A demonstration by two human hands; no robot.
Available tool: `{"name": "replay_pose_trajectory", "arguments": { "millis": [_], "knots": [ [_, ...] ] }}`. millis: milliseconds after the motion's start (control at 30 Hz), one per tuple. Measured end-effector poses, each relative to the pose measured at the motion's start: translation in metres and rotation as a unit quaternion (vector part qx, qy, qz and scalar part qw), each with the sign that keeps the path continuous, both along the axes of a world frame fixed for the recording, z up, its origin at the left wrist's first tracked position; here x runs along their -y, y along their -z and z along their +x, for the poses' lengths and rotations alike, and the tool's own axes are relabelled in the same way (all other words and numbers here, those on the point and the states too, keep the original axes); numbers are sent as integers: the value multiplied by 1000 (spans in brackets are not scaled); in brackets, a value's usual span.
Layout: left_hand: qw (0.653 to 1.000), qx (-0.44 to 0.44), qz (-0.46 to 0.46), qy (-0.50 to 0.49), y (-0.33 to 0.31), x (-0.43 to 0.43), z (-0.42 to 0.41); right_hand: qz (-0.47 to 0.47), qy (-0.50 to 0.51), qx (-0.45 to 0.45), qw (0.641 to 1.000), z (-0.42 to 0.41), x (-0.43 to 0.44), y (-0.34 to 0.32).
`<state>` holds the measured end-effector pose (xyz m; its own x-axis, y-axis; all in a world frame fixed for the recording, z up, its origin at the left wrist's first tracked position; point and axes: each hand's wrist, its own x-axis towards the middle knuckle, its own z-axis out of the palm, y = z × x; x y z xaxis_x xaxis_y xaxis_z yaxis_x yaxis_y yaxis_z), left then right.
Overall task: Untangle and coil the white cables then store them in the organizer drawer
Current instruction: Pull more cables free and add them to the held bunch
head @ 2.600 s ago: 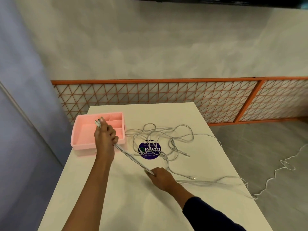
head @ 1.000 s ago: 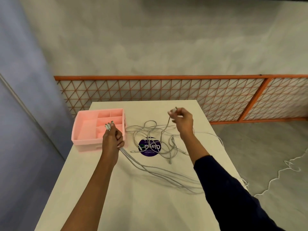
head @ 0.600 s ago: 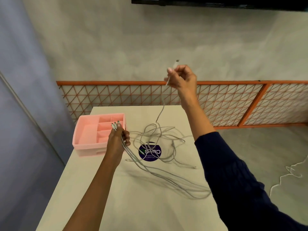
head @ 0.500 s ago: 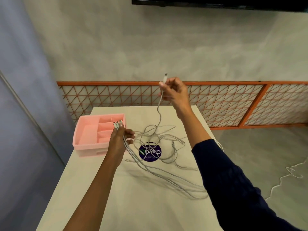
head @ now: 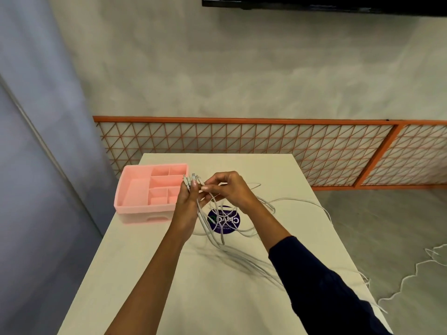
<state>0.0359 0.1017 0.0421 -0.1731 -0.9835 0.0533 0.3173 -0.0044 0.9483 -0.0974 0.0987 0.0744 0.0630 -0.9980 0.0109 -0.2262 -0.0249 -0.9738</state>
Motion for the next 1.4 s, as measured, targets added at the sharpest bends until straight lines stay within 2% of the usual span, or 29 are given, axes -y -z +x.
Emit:
{"name": "replay_pose_trajectory", "arguments": {
  "millis": [133, 300, 400, 567, 700, 800, 867, 967, 1033, 1167, 1333, 1400],
  "knots": [
    [1000, 0, 0, -9, 2, 0, 1, -13, 22, 6, 1000, 7, -4, 1],
    [1000, 9, 10, -3, 2, 0, -3, -15, 57, 75, 995, 10, -3, 3],
    [1000, 11, 19, -5, 6, 2, -4, -3, 51, 100, 994, 11, 0, 5],
    [999, 31, 27, -20, 9, 6, -2, 8, 15, 91, 996, 10, 0, 5],
    [994, 63, 37, -77, 9, 6, -2, 20, 4, 95, 995, 11, -2, 10],
    [990, 44, 56, -124, 7, 7, 0, 10, 52, -27, 998, 6, -2, 23],
    [988, 33, 69, -134, 4, 7, 2, 33, -23, -95, 995, 2, -5, 37],
    [988, 4, 75, -131, -3, 7, 2, 89, -159, -160, 970, 3, -13, 66],
    [989, -2, 70, -131, -8, 9, 5, 100, -179, -193, 959, 2, -18, 85],
    [985, -5, 74, -155, -8, 12, 19, 99, -90, -275, 952, -16, -26, 110],
    [970, -21, 101, -219, -6, 14, 33, 63, 7, -436, 898, -39, -24, 117],
    [963, -25, 102, -249, -11, 16, 40, 77, 50, -498, 862, -57, -28, 124]
  ]
}}
